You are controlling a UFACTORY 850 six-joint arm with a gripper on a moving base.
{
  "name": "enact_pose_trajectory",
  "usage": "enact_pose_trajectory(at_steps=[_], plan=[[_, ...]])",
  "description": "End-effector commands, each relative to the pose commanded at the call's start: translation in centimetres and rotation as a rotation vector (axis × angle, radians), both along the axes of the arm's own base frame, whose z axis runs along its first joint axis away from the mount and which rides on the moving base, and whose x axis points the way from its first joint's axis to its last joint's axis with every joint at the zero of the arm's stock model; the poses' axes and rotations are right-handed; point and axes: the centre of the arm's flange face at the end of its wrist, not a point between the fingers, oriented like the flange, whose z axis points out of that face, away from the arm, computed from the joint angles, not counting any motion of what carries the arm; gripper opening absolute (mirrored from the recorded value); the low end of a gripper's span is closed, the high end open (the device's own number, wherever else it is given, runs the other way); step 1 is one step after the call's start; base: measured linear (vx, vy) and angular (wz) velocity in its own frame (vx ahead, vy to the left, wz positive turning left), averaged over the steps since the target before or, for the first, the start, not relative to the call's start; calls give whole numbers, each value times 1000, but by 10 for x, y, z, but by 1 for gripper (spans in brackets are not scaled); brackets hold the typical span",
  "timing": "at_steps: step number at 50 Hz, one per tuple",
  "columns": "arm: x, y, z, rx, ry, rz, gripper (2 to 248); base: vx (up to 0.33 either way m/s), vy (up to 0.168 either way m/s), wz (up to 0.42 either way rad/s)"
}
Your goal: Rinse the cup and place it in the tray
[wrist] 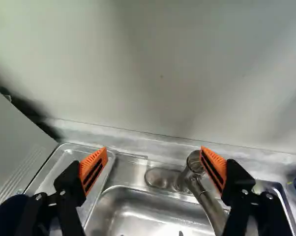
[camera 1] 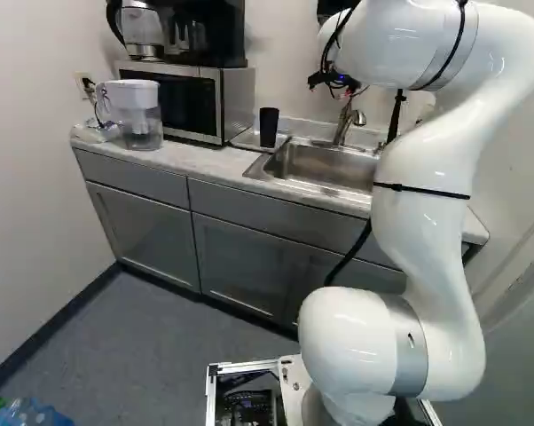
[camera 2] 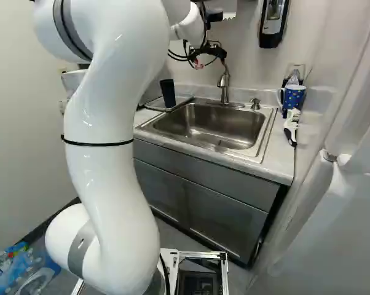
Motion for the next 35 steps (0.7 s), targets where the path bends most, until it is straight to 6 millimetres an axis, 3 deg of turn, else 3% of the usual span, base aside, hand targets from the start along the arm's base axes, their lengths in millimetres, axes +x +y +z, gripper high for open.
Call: enact_pose_trajectory(at_steps=[35], plan=[[-51, 46, 5, 8, 37, 52, 247, 0, 0, 0]])
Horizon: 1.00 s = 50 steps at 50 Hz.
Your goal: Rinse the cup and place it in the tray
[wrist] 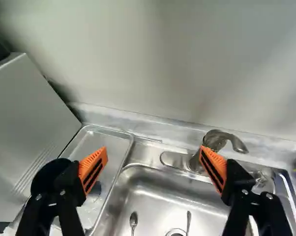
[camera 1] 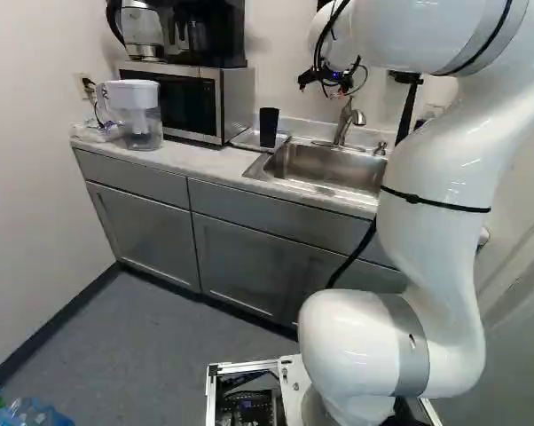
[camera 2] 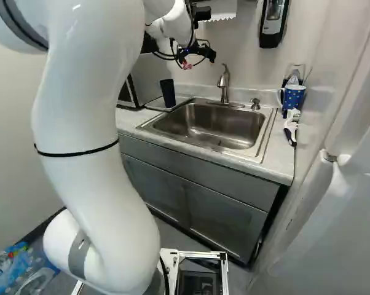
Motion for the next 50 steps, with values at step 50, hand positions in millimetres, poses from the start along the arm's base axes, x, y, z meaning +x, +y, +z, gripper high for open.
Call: enact_pose_trajectory(at_steps=[50], plan=[[-112, 18, -12, 38, 218, -13, 247, 0, 0, 0]])
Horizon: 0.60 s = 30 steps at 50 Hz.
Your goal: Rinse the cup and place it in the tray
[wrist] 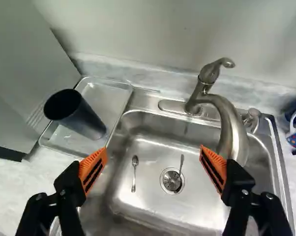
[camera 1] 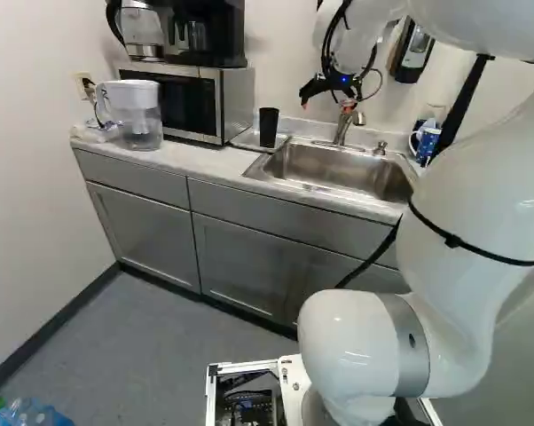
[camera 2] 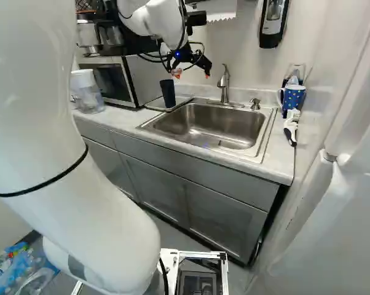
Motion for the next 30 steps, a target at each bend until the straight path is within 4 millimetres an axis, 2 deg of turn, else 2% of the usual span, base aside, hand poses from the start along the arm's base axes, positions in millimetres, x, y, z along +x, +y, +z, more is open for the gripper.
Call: enact_pose_trajectory(at_steps=[14, 30], plan=[[-33, -5, -5, 14, 73, -25, 247, 0, 0, 0], [-64, -19, -10, 27, 128, -71, 247, 0, 0, 0]])
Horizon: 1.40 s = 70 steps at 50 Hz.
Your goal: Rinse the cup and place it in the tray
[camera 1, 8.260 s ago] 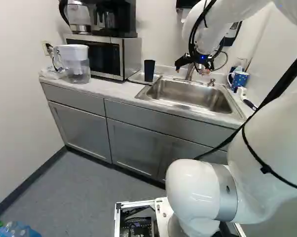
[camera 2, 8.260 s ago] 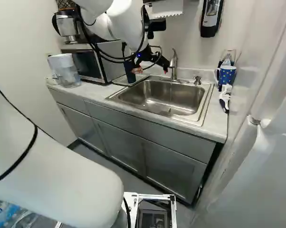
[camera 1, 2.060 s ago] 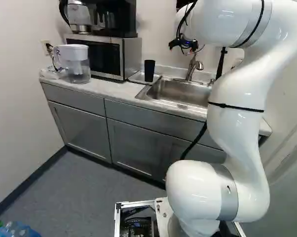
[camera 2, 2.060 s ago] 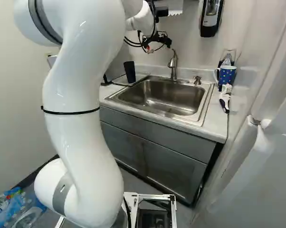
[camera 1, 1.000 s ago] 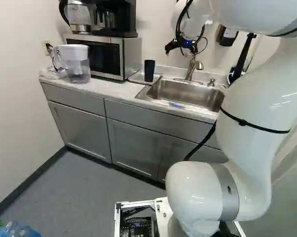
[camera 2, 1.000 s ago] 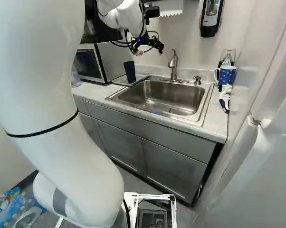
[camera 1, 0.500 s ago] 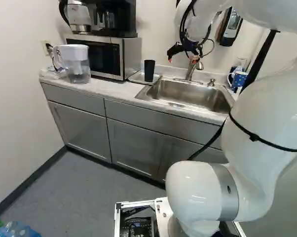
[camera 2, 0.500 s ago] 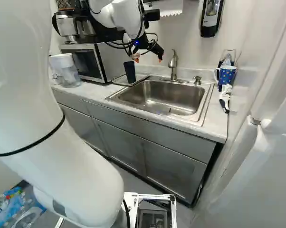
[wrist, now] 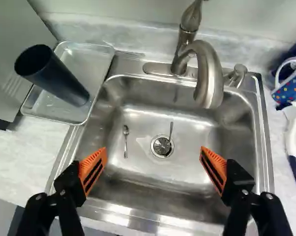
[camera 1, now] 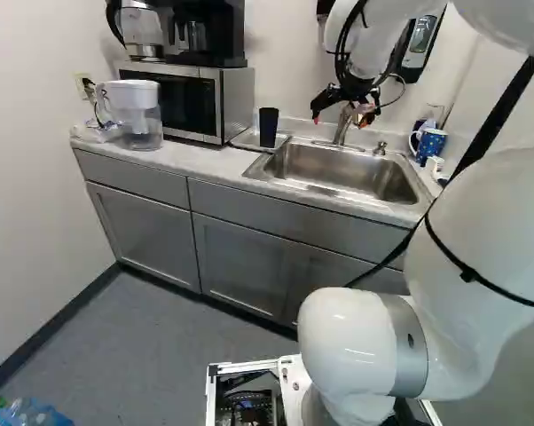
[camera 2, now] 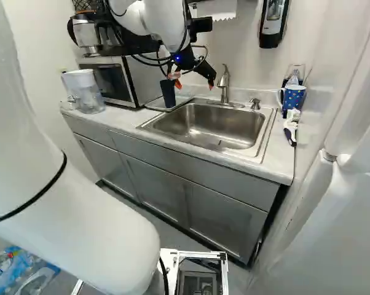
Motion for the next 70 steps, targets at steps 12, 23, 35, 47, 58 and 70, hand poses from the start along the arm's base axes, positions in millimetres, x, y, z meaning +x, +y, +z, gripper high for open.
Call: enact_pose_trajectory(at_steps=[12, 23, 35, 47, 58, 70], plan=[[-20, -12, -1, -1, -4, -38, 247, 0, 0, 0], [-22, -14, -1, -1, -4, -44, 247, 0, 0, 0], [-22, -14, -1, -1, -4, -44, 247, 0, 0, 0], [-22, -14, -1, -1, -4, -44, 247, 0, 0, 0], [-22, -14, -1, -1, -4, -44, 247, 0, 0, 0], [-22, -14, -1, -1, -4, -44, 247, 0, 0, -3]])
